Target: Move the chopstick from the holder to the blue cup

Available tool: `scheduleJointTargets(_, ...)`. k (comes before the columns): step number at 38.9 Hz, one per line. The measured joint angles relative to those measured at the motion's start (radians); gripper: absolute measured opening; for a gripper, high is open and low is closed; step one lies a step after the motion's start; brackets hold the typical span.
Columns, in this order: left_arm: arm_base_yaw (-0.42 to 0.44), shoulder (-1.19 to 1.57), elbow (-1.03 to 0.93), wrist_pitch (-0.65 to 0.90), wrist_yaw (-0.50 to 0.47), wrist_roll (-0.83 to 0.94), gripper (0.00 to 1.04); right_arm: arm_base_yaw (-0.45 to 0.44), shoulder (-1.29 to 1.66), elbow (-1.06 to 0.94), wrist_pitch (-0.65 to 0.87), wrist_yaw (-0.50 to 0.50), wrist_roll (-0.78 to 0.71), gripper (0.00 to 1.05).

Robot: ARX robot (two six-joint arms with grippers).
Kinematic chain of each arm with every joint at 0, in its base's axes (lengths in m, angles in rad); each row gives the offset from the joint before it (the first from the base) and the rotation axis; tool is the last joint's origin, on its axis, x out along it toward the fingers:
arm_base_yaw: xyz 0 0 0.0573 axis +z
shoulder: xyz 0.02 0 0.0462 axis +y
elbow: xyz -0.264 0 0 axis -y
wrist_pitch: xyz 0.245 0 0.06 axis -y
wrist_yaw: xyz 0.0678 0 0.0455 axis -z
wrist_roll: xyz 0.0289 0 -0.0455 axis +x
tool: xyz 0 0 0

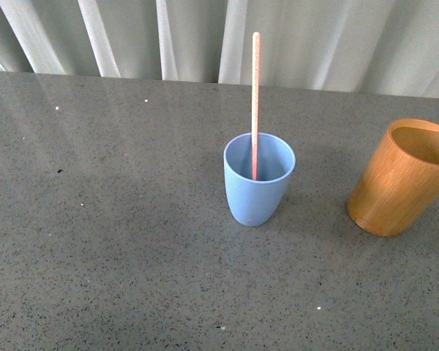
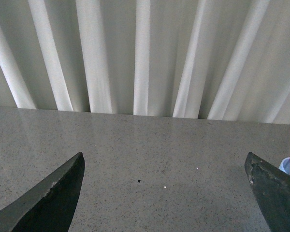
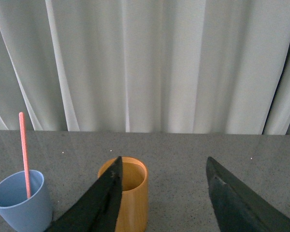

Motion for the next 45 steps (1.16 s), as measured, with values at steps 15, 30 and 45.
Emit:
scheduleJointTargets(15, 0.000, 0.000, 0.000, 0.000, 0.000, 0.000, 0.98, 0.000, 0.000, 0.000, 0.000, 0.000, 0.000, 0.95)
scheduleJointTargets(30, 0.000, 0.000, 0.000, 0.000, 0.000, 0.000, 0.98, 0.000, 0.000, 0.000, 0.000, 0.000, 0.000, 0.95)
scheduleJointTargets(45, 0.000, 0.000, 0.000, 0.000, 0.000, 0.000, 0.98, 0.000, 0.000, 0.000, 0.000, 0.000, 0.000, 0.95)
